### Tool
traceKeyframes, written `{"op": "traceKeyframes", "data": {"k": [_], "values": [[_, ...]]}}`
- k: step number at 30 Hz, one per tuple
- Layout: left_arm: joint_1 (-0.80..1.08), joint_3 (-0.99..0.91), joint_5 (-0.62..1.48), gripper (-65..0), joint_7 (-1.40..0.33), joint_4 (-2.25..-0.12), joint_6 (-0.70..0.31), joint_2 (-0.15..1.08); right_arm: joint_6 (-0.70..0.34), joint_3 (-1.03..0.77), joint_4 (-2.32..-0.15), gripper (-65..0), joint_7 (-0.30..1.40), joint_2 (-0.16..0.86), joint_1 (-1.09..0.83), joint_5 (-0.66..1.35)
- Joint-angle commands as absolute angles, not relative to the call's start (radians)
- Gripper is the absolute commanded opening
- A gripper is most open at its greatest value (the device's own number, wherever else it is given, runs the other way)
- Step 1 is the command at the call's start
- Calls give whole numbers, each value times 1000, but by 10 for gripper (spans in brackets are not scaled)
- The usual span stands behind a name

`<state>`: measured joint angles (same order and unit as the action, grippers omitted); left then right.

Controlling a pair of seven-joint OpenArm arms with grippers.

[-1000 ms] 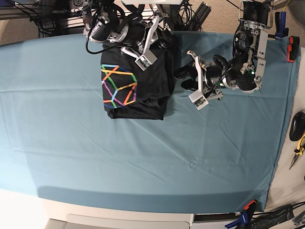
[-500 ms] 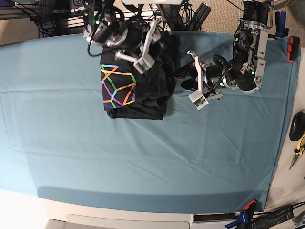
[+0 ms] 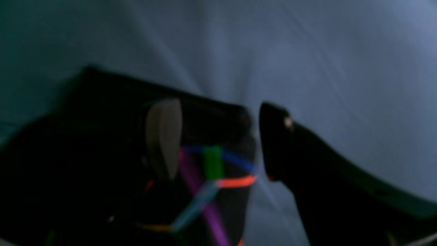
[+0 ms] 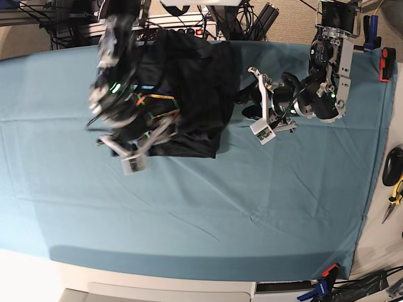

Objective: Fold the T-shirt properly
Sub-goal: 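Pull the right gripper back beside the bundle and open it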

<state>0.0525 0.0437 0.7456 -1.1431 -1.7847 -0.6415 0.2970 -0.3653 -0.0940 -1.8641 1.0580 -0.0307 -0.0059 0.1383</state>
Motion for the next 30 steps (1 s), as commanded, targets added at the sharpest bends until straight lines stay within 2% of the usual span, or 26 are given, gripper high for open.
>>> {"op": "traceKeyframes", "data": {"k": [1,7,12,16,20,22,24,28,30], "values": [[44,39,762,-412,-1117,-1800,-648,302,-371,-146,-1829,-288,1061,-27,51,209],[68,39,758,-412,-1106,-1800,-648,302,-478,-402,-1532,-287,1279,17,230,666],[81,39,734,-412,-1099,-1800,-646,302,-521,-408,-1308,-287,1390,78,270,856],[81,39,726,-408,-1101,-1800,-625,302,-532,-367,-1222,-287,1396,110,268,947],[82,39,679,-338,-1155,-1800,-547,306,-541,-339,-1221,-288,1396,128,269,945],[94,39,680,-332,-1161,-1800,-527,317,-548,-334,-1221,-291,1396,132,269,946],[113,28,695,-332,-1165,-1800,-514,319,-552,-334,-1222,-334,1396,133,269,945],[152,-29,778,-332,-1176,-1802,-513,319,-554,-334,-1222,-484,1396,133,269,946],[168,-82,828,-332,-1187,-1803,-519,319,-554,-334,-1222,-508,1396,133,269,945]]}}
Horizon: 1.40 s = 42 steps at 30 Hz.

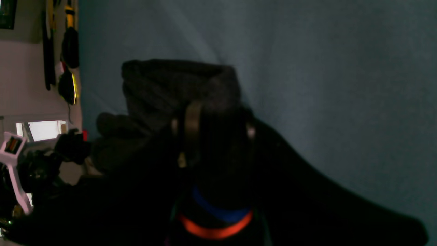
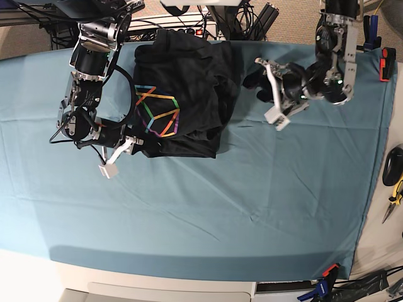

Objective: Fold the T-shirt properly
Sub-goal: 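Pull the right gripper back beside the bundle and open it, then move the left gripper to the bundle's side and grasp the fabric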

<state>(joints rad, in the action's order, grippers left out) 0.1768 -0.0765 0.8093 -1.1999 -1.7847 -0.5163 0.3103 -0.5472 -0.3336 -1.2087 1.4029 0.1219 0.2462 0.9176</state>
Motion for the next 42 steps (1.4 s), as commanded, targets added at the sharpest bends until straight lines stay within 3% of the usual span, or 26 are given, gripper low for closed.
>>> {"op": "traceKeyframes", "data": {"k": [1,8,22,26,33,42], "values": [[177,-117,861,-332,-1190,-1803,-521,319,-554,-334,-1222,-510,1396,132,269,945],[287,-281,1068,-332,-1206,-1803,-524,400,-581,-334,-1222,-510,1396,133,269,945],[466,-284,1344,-332,-1233,-1903,-512,413,-607,-334,-1222,-510,1396,133,269,945],[468,-262,1307,-332,-1208,-1942,-487,353,-610,-334,-1222,-510,1396,133,269,942],[438,-66,1076,-332,-1119,-1946,-404,240,-611,-334,-1222,-509,1396,133,269,942],[400,-42,897,-332,-1062,-1945,-354,233,-611,-334,-1222,-509,1396,133,269,942]]}}
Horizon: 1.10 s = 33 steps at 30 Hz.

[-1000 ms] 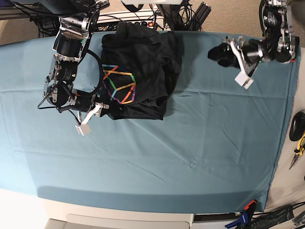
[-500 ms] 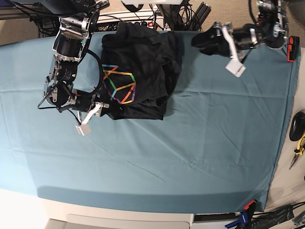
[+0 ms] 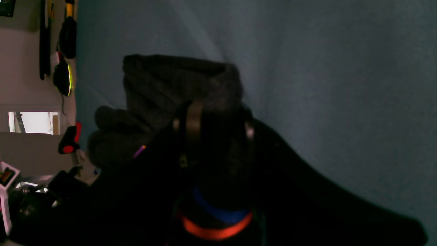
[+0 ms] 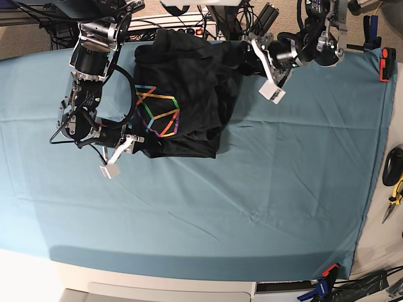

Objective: Fold the T-shirt properly
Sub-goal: 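Move the left gripper to the bundle's side and grasp the fabric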

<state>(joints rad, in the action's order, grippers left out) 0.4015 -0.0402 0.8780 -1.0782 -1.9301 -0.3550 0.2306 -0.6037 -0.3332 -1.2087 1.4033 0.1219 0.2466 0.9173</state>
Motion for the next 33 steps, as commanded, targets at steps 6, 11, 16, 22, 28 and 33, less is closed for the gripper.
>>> {"op": "traceKeyframes", "data": {"k": [6,11,16,22,28,33], "values": [[421,-42,881,-332,-1053,-1941,-351,232,-611,-334,-1222,-509,1396,133,269,942],[420,-41,886,-332,-1046,-1895,-347,218,-611,-334,-1222,-509,1396,133,269,942],[412,-41,905,-332,-1047,-1837,-356,174,-611,-334,-1222,-509,1396,133,269,942],[410,-41,920,-332,-1050,-1836,-367,155,-611,-334,-1222,-509,1396,133,269,942],[410,-41,919,-432,-1049,-1836,-367,155,-611,-334,-1222,-523,1396,133,269,943],[409,-41,920,-650,-1050,-1836,-367,155,-614,-334,-1222,-650,1396,133,269,942]]}}
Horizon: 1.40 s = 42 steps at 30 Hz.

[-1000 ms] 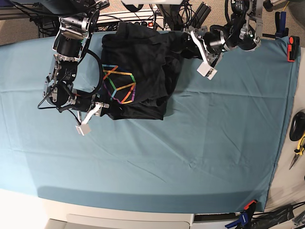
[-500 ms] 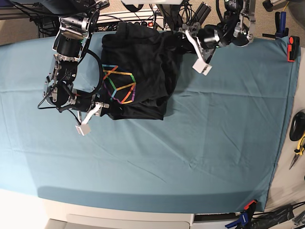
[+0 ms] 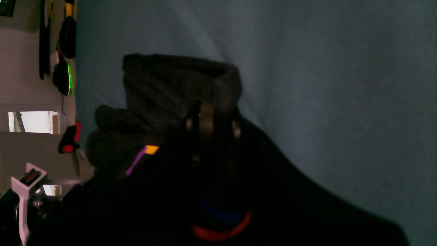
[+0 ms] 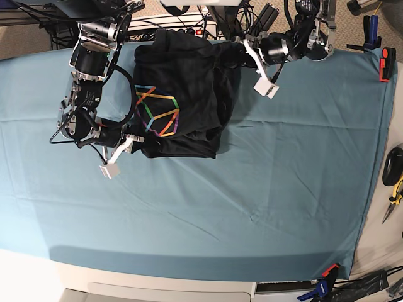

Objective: Fold the T-shirt properly
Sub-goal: 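Move the left gripper to the bundle's side and grasp the fabric, then pull the bundle's sides outward with both grippers to spread it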

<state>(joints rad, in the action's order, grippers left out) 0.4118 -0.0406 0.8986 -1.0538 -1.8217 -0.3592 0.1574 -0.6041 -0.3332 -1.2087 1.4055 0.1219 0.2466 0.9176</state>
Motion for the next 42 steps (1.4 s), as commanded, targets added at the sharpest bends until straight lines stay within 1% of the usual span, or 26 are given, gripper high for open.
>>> {"op": "traceKeyframes", "data": {"k": [1,3,7,11,13,17,21,27,31,35,39,42], "values": [[409,-41,920,-650,-1050,-1836,-379,155,-622,-334,-1222,-650,1396,133,269,942],[406,-41,920,-650,-1054,-1837,-408,155,-650,-334,-1222,-650,1396,133,269,942],[367,-42,893,-650,-1055,-1837,-408,161,-654,-334,-1222,-650,1396,133,268,964],[296,-34,810,-650,-1048,-1836,-399,174,-654,-335,-1226,-650,1396,133,245,1084],[263,-5,765,-650,-1031,-1832,-376,195,-654,-335,-1238,-650,1396,132,221,1120],[196,72,686,-650,-1006,-1810,-354,237,-655,-335,-1317,-650,1396,132,152,1126],[107,130,672,-650,-1001,-1765,-354,276,-655,-335,-1464,-650,1396,130,41,1121],[-74,183,674,-650,-1001,-1596,-355,288,-655,-336,-1673,-650,1396,126,-136,1020],[-212,216,682,-650,-1003,-1442,-355,288,-654,-336,-1744,-650,1396,108,-214,959],[-324,227,691,-650,-1009,-1332,-355,288,-654,-336,-1748,-650,1374,47,-233,920],[-402,227,692,-650,-1037,-1272,-363,292,-654,-336,-1748,-650,1285,-15,-230,854],[-421,227,692,-650,-1056,-1250,-363,305,-606,-336,-1748,-650,1231,-28,-218,759]]}}
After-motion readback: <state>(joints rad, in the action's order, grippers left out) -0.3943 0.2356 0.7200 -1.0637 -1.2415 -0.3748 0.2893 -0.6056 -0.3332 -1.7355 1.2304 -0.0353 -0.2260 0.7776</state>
